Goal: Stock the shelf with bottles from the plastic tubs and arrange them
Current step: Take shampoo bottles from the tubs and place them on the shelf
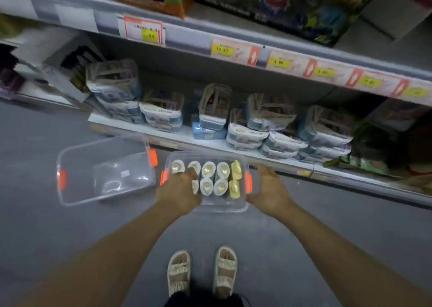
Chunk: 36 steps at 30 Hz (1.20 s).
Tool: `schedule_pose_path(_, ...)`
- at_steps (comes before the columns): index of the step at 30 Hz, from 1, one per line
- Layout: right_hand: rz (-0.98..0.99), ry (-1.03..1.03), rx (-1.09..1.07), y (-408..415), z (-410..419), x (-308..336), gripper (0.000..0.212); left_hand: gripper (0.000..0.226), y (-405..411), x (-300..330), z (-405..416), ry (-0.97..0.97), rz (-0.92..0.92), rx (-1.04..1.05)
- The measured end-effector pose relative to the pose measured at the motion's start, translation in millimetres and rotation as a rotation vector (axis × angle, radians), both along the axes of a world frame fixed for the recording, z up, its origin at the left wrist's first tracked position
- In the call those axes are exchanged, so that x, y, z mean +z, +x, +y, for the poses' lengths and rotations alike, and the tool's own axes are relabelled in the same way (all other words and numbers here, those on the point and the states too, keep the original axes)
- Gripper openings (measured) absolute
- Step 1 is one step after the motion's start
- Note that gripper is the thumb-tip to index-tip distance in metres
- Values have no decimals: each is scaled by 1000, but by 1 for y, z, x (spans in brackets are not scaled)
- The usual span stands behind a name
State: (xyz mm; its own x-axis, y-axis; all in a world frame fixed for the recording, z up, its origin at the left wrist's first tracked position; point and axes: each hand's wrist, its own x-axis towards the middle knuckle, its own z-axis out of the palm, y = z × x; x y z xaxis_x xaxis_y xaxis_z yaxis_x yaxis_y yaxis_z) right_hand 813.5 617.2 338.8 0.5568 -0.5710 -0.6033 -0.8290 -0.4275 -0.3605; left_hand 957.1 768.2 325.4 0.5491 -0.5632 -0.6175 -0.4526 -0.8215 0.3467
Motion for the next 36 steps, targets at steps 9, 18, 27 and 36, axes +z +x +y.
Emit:
schedule_pose_path(9, 58, 53, 57, -31, -21, -128, 91, 52, -42, -121, -13, 57, 45, 96)
schedule_pose_path(18, 65, 45, 14, -32, -27, -261, 80, 54, -52, -238, -26, 13, -2, 127)
schedule_pose_path(27, -9, -33, -141, -10, -35, -381, 63, 57, -46, -325, -47, -60, -52, 57)
schedule_pose_path(36, -7, -194, -156, -1, -27, -445, 56, 57, -43, -370, -52, -146, -83, -24)
